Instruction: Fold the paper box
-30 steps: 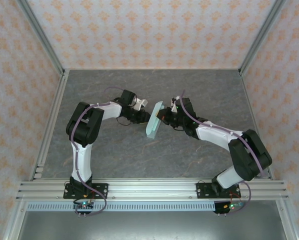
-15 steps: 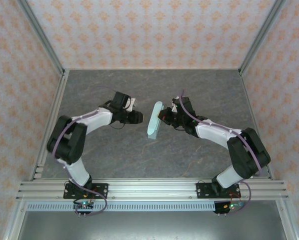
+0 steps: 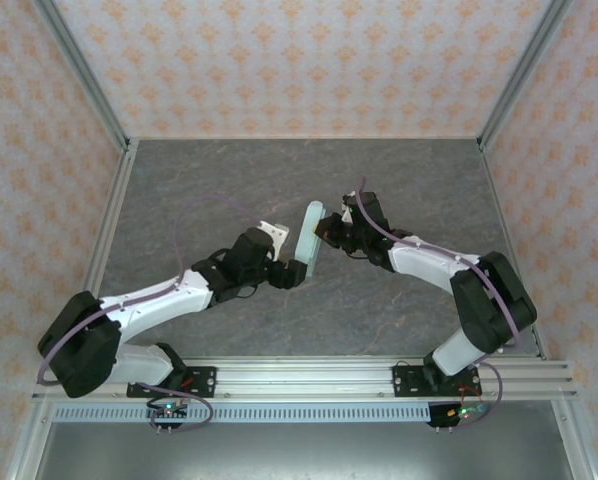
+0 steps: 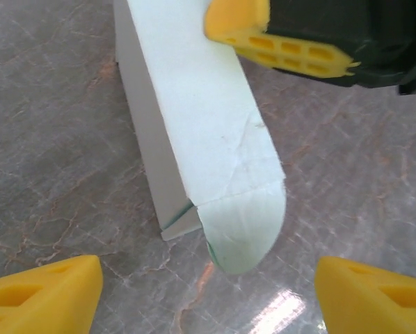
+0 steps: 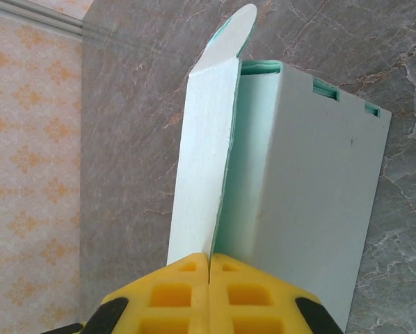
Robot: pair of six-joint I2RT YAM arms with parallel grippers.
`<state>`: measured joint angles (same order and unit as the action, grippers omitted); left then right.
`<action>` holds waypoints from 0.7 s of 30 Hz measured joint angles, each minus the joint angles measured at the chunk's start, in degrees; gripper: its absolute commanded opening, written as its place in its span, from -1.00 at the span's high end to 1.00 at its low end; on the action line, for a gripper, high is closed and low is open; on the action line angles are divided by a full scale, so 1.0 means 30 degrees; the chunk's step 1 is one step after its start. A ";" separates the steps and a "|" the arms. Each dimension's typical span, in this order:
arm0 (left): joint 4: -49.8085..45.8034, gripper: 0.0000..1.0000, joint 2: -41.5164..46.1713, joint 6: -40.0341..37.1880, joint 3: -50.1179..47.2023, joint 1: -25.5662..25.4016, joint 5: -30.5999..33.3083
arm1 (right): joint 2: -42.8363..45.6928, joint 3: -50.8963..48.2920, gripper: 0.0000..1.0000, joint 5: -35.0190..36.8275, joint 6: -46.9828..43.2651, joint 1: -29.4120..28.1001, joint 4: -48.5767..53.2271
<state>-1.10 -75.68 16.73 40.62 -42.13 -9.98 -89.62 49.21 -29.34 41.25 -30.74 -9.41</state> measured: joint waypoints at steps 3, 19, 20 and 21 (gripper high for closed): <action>0.0087 -0.72 -0.1290 -0.0663 0.0634 -0.0743 0.1202 | 0.0000 0.0000 1.00 0.0000 0.0000 0.0007 0.0000; 0.3104 -0.19 -0.4597 -0.1785 0.1851 -0.1333 0.3490 | 0.0000 0.0000 1.00 0.0000 0.0007 0.0007 0.0000; 0.3198 -0.15 -0.4772 -0.1785 0.1982 -0.1333 0.3512 | 0.0000 0.0000 1.00 0.0015 0.0000 0.0007 0.0007; 0.3206 -0.11 -0.4925 -0.1792 0.2098 -0.1333 0.3563 | 0.0000 0.0000 1.00 0.0066 0.0000 0.0015 0.0000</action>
<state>8.51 -90.45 11.35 46.92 -46.13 0.71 -89.62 49.21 -29.15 41.25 -30.70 -9.41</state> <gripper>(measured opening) 0.585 0.045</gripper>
